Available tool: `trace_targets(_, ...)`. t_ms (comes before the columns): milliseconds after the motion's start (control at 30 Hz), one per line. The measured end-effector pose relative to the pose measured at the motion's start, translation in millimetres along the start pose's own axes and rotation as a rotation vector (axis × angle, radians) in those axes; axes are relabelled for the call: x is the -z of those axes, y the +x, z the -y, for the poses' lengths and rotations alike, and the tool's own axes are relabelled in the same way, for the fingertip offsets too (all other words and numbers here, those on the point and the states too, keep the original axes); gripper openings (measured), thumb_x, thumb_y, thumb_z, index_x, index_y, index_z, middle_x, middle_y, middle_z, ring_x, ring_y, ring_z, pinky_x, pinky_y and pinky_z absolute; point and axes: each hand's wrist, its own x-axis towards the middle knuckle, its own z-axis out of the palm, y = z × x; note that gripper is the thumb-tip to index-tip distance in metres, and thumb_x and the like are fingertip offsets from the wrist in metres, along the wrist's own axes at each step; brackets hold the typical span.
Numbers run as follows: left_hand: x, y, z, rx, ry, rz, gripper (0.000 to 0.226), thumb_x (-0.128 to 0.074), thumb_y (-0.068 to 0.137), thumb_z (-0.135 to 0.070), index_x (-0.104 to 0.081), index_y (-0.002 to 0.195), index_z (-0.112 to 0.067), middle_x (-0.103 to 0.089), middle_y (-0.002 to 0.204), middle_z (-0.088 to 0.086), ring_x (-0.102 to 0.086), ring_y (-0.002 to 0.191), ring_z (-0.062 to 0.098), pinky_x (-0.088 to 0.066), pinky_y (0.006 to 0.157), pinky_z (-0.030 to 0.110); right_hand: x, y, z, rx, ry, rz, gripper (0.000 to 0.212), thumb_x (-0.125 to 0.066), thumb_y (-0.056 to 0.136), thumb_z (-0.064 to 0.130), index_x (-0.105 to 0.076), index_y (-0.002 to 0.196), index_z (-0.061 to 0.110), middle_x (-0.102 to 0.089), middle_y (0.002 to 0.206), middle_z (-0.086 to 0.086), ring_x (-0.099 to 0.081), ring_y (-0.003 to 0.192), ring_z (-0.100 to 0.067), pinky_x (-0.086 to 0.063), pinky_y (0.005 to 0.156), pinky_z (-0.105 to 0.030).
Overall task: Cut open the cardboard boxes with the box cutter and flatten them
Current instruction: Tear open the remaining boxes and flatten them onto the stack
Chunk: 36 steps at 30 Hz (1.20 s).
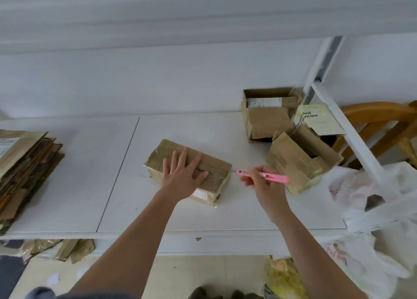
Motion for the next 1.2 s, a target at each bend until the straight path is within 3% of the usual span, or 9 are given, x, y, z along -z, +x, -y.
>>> trace_targets(67,-8,3,7,0.043,-0.061,0.151,0.089,-0.03,0.082,-0.083,0.01,0.152,-0.047,0.023,0.162,-0.002,0.02,0.149,0.028,0.01,0.12,0.049,0,2,-6,-0.037,0.038,-0.039,0.013,-0.056,0.099,0.015,-0.06,0.091,0.005,-0.072,0.078,-0.004,-0.07,0.076,-0.016,-0.058,0.074,-0.028)
trace_targets(167,-12,5,13,0.047,-0.03,0.229,0.11,-0.037,0.066,-0.094,0.021,0.148,-0.048,0.035,0.157,-0.004,0.027,0.146,0.028,0.01,0.12,0.05,-5,2,-14,-0.081,0.156,-0.123,0.01,-0.057,0.098,0.01,-0.057,0.095,0.0,-0.067,0.079,-0.011,-0.068,0.076,-0.018,-0.058,0.079,-0.034)
trace_targets(367,-18,8,11,0.108,-0.102,0.16,0.1,-0.036,0.071,-0.089,0.014,0.149,-0.051,0.031,0.159,-0.006,0.025,0.147,0.025,0.012,0.119,0.048,-34,-3,-15,-0.043,0.369,-0.211,0.009,-0.059,0.095,-0.001,-0.059,0.086,0.0,-0.064,0.091,-0.02,-0.071,0.089,-0.023,-0.061,0.079,-0.038)
trace_targets(633,-18,10,9,0.136,-0.204,0.184,0.106,-0.054,0.071,-0.083,0.009,0.15,-0.051,0.033,0.158,-0.008,0.027,0.146,0.022,0.015,0.117,0.048,-61,-5,-23,-0.096,0.447,-0.276,0.019,-0.057,0.096,0.0,-0.049,0.08,0.005,-0.061,0.065,0.002,-0.064,0.067,-0.007,-0.061,0.072,-0.033)
trace_targets(767,-9,13,17,0.106,-0.245,0.267,0.117,-0.064,0.065,-0.08,0.011,0.15,-0.05,0.034,0.157,-0.007,0.028,0.146,0.022,0.012,0.118,0.047,-69,-4,-23,-0.105,0.468,-0.283,0.018,-0.059,0.096,0.003,-0.048,0.082,0.005,-0.058,0.065,0.0,-0.061,0.066,-0.009,-0.059,0.075,-0.041)
trace_targets(1000,-17,16,8,0.174,-0.204,0.177,0.108,-0.053,0.074,-0.08,0.012,0.152,-0.045,0.032,0.158,0.0,0.026,0.147,0.025,0.012,0.118,0.045,-68,18,-16,-0.132,0.496,-0.309,0.016,-0.057,0.096,0.005,-0.05,0.083,0.007,-0.055,0.079,-0.013,-0.061,0.069,-0.01,-0.061,0.077,-0.041)
trace_targets(1200,-15,15,8,0.17,-0.209,0.219,0.109,-0.052,0.074,-0.081,0.015,0.151,-0.045,0.036,0.157,-0.001,0.029,0.146,0.025,0.014,0.117,0.045,-70,17,-25,-0.121,0.468,-0.264,0.017,-0.056,0.097,0.003,-0.05,0.082,0.008,-0.059,0.07,-0.002,-0.063,0.067,-0.008,-0.06,0.071,-0.033)
